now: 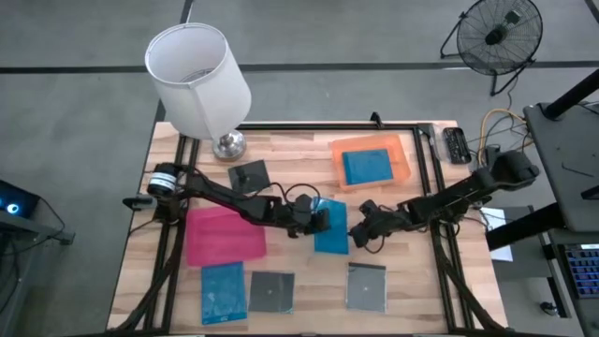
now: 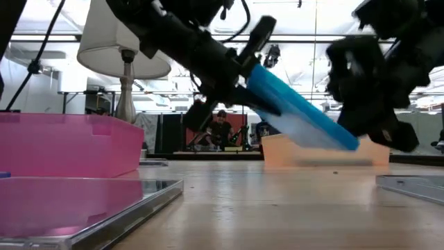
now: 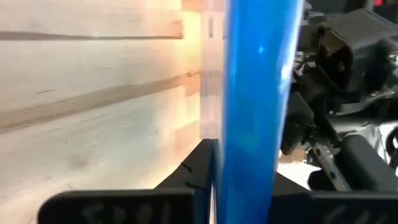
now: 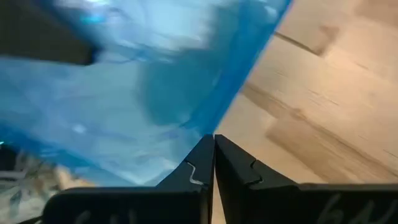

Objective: Pick & place jewel cases by type
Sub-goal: Put the top blue CD case into the orange bin

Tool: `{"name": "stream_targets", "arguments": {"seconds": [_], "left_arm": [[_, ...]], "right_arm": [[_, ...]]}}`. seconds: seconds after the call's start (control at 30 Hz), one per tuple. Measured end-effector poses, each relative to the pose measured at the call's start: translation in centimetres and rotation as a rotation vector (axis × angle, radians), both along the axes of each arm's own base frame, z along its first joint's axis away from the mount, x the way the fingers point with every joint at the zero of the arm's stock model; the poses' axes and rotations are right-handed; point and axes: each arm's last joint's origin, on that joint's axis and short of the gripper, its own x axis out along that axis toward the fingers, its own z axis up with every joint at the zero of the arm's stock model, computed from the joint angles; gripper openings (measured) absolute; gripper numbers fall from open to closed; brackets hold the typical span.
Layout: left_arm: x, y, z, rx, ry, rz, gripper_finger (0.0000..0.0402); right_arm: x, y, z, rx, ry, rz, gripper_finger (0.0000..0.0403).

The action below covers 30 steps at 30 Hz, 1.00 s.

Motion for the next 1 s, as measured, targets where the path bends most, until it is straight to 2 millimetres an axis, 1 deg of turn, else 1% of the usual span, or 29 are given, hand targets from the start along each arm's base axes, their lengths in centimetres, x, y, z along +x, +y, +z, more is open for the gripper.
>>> {"name": "stream_targets", "arguments": {"seconds": [0.13, 0.23, 0.37, 0.47, 0.63, 0.73, 0.83, 0.9, 1.0], "left_arm": [[-0.5, 0.4, 1.5, 0.046, -0.019, -0.02, 0.0012], [-0.9, 0.5, 2.8, 0.087, -0.045, -0.049, 0.0012], [-1.5, 0.5, 4.6, 0.175, -0.092, -0.128, 0.0012], [-2.2, 0.4, 6.0, 0.249, -0.12, -0.183, 0.0012], [-3.4, 0.2, 8.0, 0.375, -0.153, -0.307, 0.0012], [-4.2, -0.1, 8.7, 0.449, -0.147, -0.384, 0.0012], [-4.6, -0.4, 9.2, 0.492, -0.174, -0.443, 0.0012], [-4.7, -0.6, 9.3, 0.507, -0.187, -0.472, 0.0012], [-4.6, -0.7, 9.6, 0.519, -0.21, -0.486, 0.0012]], "right_arm": [[-0.5, -0.2, 2.4, -0.021, -0.115, 0.018, 0.0014], [-0.9, -0.4, 4.8, -0.047, -0.229, 0.044, 0.0024], [-1.7, -0.6, 7.7, -0.082, -0.368, 0.07, 0.0049], [-2.5, -0.9, 9.6, -0.099, -0.456, 0.081, 0.0076], [-3.7, -1.3, 11.8, -0.137, -0.557, 0.102, 0.0128], [-4.3, -1.4, 13.2, -0.162, -0.618, 0.114, 0.0157], [-4.5, -1.5, 14.4, -0.195, -0.653, 0.123, 0.0183], [-4.6, -1.5, 14.9, -0.213, -0.648, 0.131, 0.0197], [-4.1, -1.6, 15.1, -0.237, -0.591, 0.137, 0.0215]]}}
